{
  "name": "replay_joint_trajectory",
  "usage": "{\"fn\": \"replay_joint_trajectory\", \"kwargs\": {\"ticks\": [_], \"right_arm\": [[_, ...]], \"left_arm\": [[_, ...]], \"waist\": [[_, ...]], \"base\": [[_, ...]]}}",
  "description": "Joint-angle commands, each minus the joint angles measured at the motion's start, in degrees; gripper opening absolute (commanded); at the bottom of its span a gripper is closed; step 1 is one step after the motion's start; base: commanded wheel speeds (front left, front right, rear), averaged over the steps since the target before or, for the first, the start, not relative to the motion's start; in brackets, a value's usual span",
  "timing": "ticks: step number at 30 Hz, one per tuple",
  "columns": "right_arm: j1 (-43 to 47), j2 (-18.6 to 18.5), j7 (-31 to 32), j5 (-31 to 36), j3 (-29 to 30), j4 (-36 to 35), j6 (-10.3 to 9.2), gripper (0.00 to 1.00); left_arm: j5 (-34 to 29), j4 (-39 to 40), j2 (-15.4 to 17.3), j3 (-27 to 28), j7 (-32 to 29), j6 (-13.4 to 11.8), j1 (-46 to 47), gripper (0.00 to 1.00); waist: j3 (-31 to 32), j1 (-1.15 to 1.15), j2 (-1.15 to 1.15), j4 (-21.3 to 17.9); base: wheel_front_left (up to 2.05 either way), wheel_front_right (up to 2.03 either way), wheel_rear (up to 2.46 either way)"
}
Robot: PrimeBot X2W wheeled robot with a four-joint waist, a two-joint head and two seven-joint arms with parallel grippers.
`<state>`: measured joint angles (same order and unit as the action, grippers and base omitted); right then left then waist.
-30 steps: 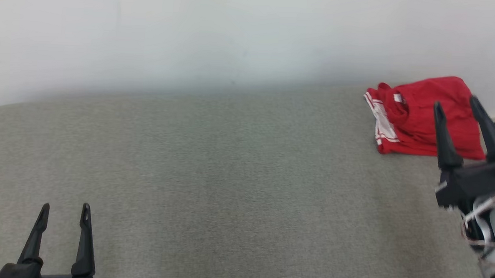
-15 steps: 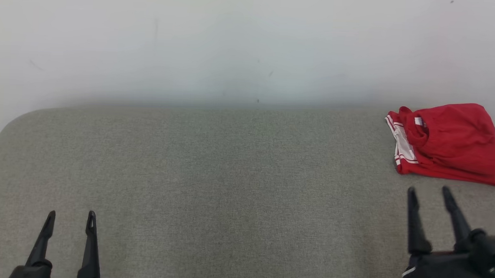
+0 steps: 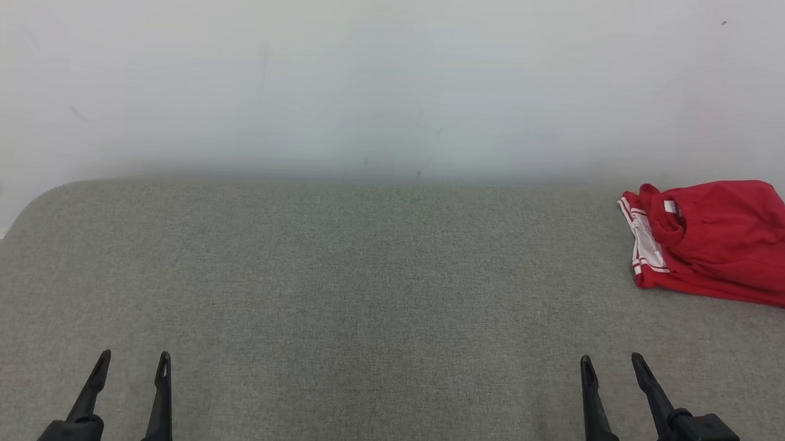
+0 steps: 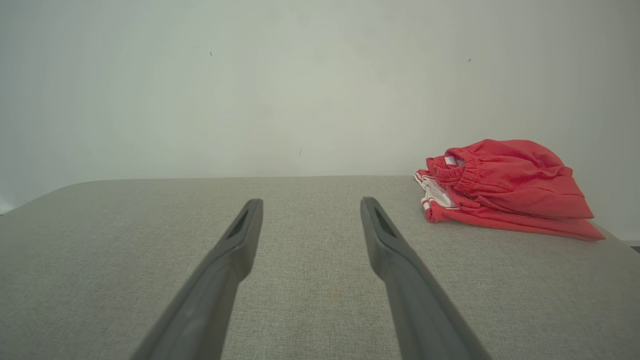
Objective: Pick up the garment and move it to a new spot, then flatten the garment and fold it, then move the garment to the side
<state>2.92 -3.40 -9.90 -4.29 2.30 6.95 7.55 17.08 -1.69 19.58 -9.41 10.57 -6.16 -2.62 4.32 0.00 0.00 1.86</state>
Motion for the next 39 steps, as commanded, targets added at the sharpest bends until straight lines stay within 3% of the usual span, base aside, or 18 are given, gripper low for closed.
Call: {"fn": "replay_joint_trajectory", "kwargs": {"ticks": [1, 12, 39], "right_arm": [[0.0, 0.3, 0.2, 0.6, -0.2, 0.2, -0.14, 1.00], [-0.8, 0.6, 3.6, 1.9, -0.4, -1.1, -0.14, 1.00], [0.2, 0.6, 6.2, 0.1, 0.4, -3.3, -0.14, 1.00]], "left_arm": [[-0.2, -0.3, 0.2, -0.1, -0.9, -0.4, -0.4, 1.00], [0.8, 0.3, 1.0, -0.2, -6.5, -1.7, -0.6, 1.00], [3.1, 1.3, 0.8, 0.3, -5.0, -2.4, -1.4, 1.00]], "waist": [[0.1, 0.00, 0.00, 0.1], [1.0, 0.00, 0.00, 0.2], [1.4, 0.00, 0.00, -0.1]], "base": [[0.00, 0.00, 0.00], [0.00, 0.00, 0.00], [0.00, 0.00, 0.00]]}}
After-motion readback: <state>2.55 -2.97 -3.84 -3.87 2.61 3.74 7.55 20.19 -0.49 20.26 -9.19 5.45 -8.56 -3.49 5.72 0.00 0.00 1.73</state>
